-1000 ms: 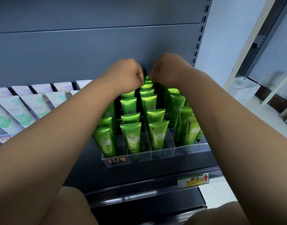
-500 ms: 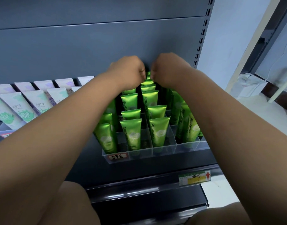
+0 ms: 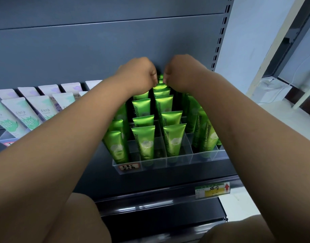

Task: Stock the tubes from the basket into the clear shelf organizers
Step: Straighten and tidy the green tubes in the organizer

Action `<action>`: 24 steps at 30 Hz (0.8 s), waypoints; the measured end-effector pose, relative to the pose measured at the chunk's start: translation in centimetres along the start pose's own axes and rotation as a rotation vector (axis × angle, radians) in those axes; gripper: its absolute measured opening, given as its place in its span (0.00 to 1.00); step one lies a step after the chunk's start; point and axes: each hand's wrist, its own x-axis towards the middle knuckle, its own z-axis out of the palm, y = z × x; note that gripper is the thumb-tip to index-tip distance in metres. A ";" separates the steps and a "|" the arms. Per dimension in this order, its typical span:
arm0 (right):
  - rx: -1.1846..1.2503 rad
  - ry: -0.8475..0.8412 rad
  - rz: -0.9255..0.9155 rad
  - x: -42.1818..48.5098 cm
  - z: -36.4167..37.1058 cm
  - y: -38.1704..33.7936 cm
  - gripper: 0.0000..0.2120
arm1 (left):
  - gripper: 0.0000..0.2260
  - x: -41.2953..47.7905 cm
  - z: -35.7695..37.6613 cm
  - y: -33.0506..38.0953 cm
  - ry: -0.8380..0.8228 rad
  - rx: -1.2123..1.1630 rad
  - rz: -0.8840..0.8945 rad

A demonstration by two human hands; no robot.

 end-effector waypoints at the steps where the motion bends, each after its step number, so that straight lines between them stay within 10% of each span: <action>1: -0.002 0.006 0.000 0.1 0.0 0.0 0.07 | 0.06 0.0 0.0 0.0 0.000 -0.001 -0.003; 24: 0.090 0.064 -0.024 -3.9 -1.4 -1.8 0.15 | 0.16 -5.1 -3.1 1.6 0.298 0.028 -0.154</action>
